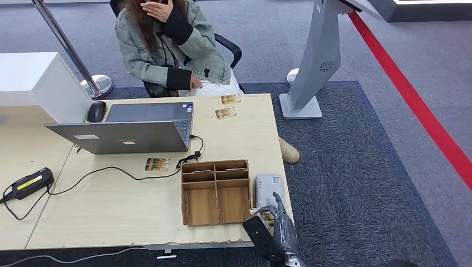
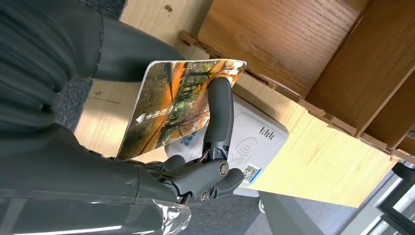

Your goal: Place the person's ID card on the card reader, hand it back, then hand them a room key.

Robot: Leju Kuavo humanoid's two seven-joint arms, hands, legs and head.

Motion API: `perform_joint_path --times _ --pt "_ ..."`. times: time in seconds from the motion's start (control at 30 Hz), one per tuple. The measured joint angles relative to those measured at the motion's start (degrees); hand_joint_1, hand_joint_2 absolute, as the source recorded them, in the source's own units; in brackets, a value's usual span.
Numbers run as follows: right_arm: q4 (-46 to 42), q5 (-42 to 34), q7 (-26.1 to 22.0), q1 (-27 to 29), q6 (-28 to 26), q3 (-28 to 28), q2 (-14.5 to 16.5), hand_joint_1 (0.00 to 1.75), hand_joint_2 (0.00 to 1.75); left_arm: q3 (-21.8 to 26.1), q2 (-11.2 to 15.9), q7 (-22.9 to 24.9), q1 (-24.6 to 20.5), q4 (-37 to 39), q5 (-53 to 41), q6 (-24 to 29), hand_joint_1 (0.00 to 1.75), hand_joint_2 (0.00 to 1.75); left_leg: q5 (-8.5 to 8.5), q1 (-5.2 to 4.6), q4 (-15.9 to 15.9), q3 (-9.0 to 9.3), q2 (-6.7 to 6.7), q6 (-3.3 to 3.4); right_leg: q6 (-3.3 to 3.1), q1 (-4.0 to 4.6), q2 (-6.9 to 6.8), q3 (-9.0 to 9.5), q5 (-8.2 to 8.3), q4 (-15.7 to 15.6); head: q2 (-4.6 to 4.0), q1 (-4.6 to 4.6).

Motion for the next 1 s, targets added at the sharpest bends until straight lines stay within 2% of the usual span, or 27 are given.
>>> perform_joint_path --times 0.13,0.27,0.43,0.6,0.8,1.0 --pt "0.0 0.9 -1.2 0.2 0.0 -0.2 0.1 1.75 1.75 0.0 0.0 0.0 0.0 0.0 0.1 0.0 0.0 0.0 0.01 0.0 0.0 0.0 0.0 0.0 0.0 0.0 0.0 0.0 0.01 0.0 0.0 0.01" --pt "-3.7 5.4 -0.8 1.8 -0.1 -1.5 0.0 1.75 1.75 0.1 0.1 0.0 0.1 0.0 0.5 -0.1 0.0 0.0 0.01 0.0 0.0 0.0 -0.01 0.01 0.0 0.0 0.0 0.0 0.01 0.0 0.0 0.01" --pt "-14.4 13.5 5.1 2.9 0.0 -3.4 -1.6 1.75 1.75 0.3 0.2 0.0 0.3 0.0 0.9 -0.3 0.0 0.0 0.01 0.0 0.0 -0.01 0.0 0.01 0.0 0.0 0.0 -0.01 0.01 0.0 0.0 0.01" --pt "-28.8 20.1 10.7 2.4 2.5 -5.5 -5.1 1.75 1.75 0.4 0.3 0.0 0.3 0.0 1.0 -0.4 0.0 0.0 0.02 -0.01 0.0 0.0 0.02 0.02 0.02 -0.01 0.01 0.0 0.02 0.0 0.0 0.02" --pt "-41.0 22.8 11.9 -0.8 7.1 -7.7 -7.8 1.75 1.75 0.4 0.3 0.0 0.3 0.0 0.1 -0.5 0.0 0.0 0.04 -0.02 0.0 0.0 0.03 0.03 0.02 -0.01 0.01 0.0 0.06 0.0 -0.01 0.0" --pt "-43.4 22.5 12.9 -8.0 12.0 -7.7 -8.3 1.75 1.75 0.4 0.2 -0.1 0.1 0.0 -1.5 -0.6 0.0 0.0 0.08 0.0 0.0 0.0 -0.01 0.01 -0.02 0.0 -0.01 0.01 0.1 0.0 -0.01 0.01"
